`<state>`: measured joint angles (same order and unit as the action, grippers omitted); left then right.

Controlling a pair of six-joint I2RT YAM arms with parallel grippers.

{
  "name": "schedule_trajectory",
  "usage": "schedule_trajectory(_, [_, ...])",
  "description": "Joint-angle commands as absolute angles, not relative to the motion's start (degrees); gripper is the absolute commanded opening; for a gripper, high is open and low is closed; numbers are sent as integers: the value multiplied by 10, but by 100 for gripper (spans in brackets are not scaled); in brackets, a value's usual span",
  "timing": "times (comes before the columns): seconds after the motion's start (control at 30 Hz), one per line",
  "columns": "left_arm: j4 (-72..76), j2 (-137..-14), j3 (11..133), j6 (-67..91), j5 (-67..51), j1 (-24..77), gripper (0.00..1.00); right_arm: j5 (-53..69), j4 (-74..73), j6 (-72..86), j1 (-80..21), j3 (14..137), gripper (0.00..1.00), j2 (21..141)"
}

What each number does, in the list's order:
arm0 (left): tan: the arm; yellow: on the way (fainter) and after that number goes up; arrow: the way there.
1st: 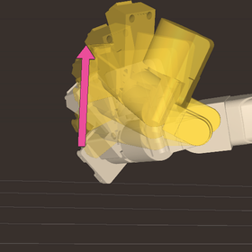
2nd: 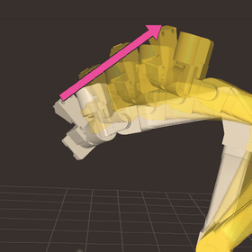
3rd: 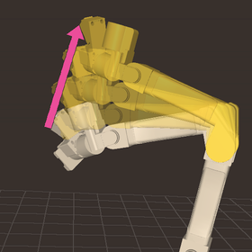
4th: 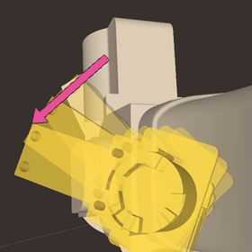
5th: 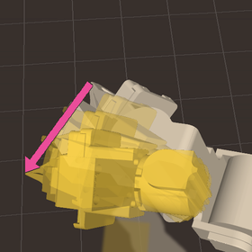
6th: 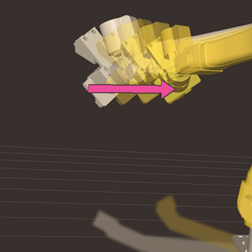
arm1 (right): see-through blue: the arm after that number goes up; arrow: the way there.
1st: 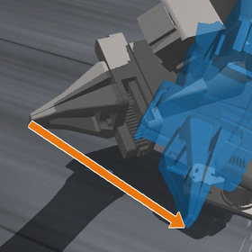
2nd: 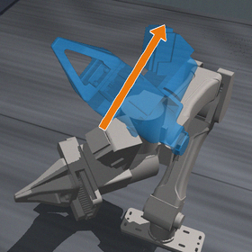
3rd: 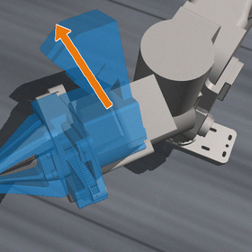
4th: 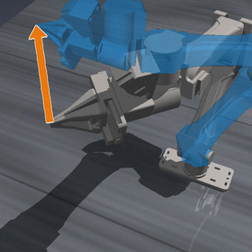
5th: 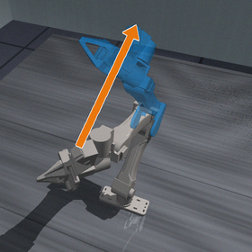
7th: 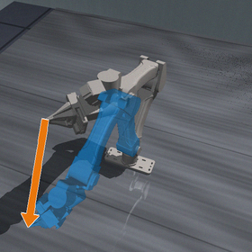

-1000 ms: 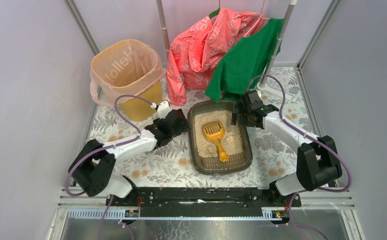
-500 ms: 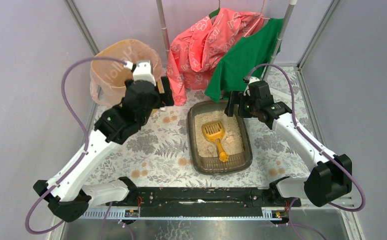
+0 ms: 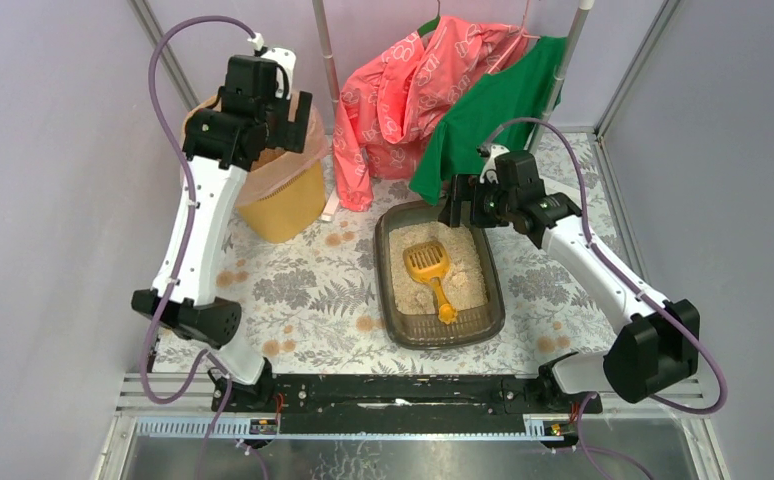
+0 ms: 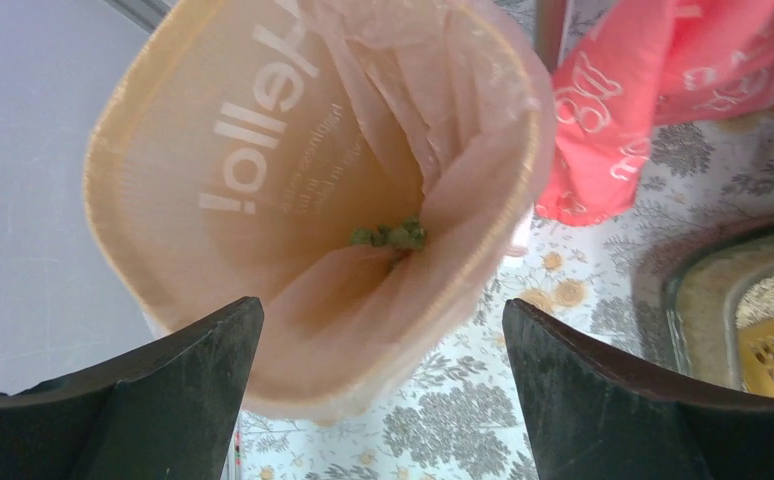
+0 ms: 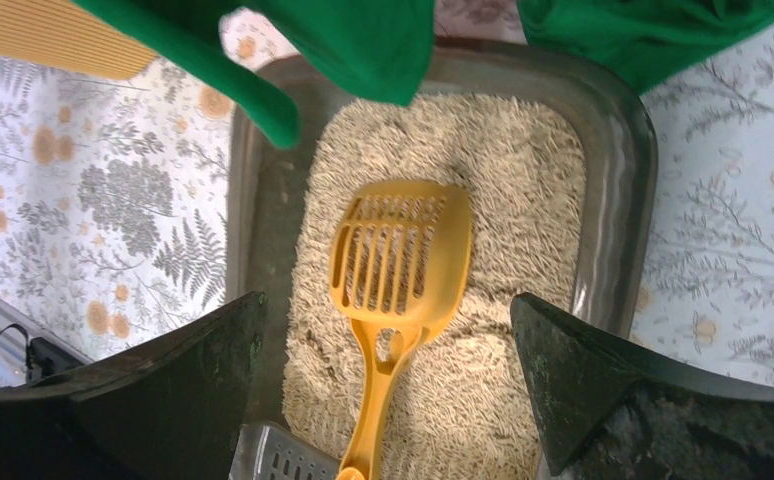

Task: Clean the litter box

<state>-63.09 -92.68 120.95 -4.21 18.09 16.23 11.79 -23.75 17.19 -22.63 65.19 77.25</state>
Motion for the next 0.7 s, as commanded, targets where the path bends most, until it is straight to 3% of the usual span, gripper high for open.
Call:
schedule_trajectory(0.0, [-674, -987, 1278, -98, 106, 108, 98, 159, -247, 155, -233, 717, 100, 789])
schedule_trajectory(0.23, [-633, -979, 1189, -108, 44, 70, 96, 176, -236, 164, -239, 714, 100, 823])
schedule_trajectory(0.5, [-596, -931, 1118, -110, 3, 64, 86, 177, -226, 167, -239, 701, 100, 850])
schedule_trajectory(0.6, [-599, -932, 1113, -113, 3, 64, 74, 172, -226, 165, -240, 698, 100, 844])
schedule_trajectory(0.67, [-602, -937, 1105, -111, 3, 64, 60, 171, -224, 166, -239, 695, 100, 842])
